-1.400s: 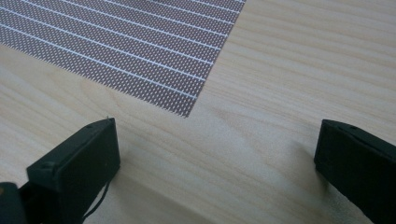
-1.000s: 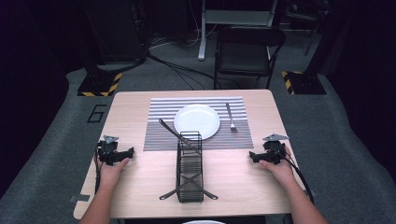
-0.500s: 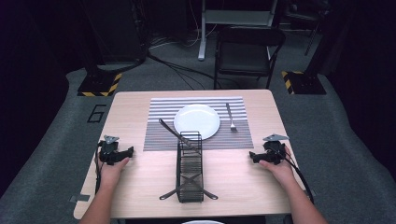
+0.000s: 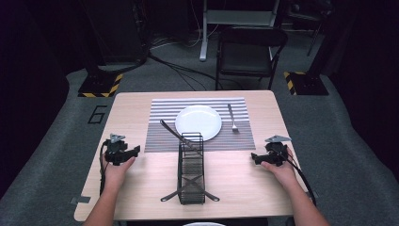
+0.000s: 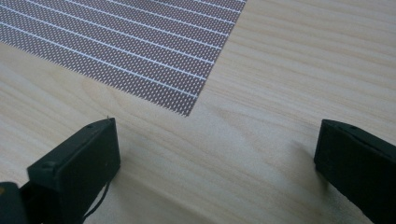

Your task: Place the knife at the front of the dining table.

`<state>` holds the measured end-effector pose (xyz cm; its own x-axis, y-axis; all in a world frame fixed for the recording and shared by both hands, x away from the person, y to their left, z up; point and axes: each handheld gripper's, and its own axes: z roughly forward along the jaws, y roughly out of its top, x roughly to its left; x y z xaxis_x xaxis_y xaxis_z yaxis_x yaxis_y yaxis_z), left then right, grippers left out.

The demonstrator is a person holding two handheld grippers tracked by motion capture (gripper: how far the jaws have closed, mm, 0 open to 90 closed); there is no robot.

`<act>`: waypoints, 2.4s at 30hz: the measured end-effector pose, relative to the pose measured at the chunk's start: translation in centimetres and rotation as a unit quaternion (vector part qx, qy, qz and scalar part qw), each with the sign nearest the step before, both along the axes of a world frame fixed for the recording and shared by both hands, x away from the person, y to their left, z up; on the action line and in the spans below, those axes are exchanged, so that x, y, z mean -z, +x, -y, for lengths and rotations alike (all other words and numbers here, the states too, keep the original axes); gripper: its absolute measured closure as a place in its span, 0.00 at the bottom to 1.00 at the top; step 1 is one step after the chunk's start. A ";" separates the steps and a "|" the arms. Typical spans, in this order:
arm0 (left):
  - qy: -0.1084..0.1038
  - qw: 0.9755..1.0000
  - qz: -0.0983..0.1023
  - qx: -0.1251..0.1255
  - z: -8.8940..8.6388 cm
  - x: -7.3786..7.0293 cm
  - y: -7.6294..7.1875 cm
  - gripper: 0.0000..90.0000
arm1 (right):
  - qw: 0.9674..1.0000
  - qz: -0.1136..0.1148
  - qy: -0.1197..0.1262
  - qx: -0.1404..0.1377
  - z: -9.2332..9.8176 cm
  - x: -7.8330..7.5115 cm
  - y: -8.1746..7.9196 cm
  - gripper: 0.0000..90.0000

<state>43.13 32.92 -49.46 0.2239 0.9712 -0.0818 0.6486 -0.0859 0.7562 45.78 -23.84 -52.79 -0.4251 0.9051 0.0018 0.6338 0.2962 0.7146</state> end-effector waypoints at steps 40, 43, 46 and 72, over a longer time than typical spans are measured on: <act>-0.082 0.988 0.047 0.121 7.8 -8.0 -3.3 0.58 | 1.000 0.000 -0.001 0.000 0.0 0.0 0.0 0.00; -0.084 0.987 0.050 0.129 8.2 -8.4 -3.5 0.58 | 1.000 0.000 0.000 0.000 0.0 0.0 0.0 0.00; -0.090 0.986 0.052 0.134 8.5 -8.7 -3.7 0.58 | 1.000 0.000 0.000 -0.001 0.0 0.0 0.0 0.00; -0.128 0.977 0.064 0.159 11.9 -9.3 -1.9 0.71 | 1.000 0.000 0.000 -0.001 0.0 0.0 0.0 0.00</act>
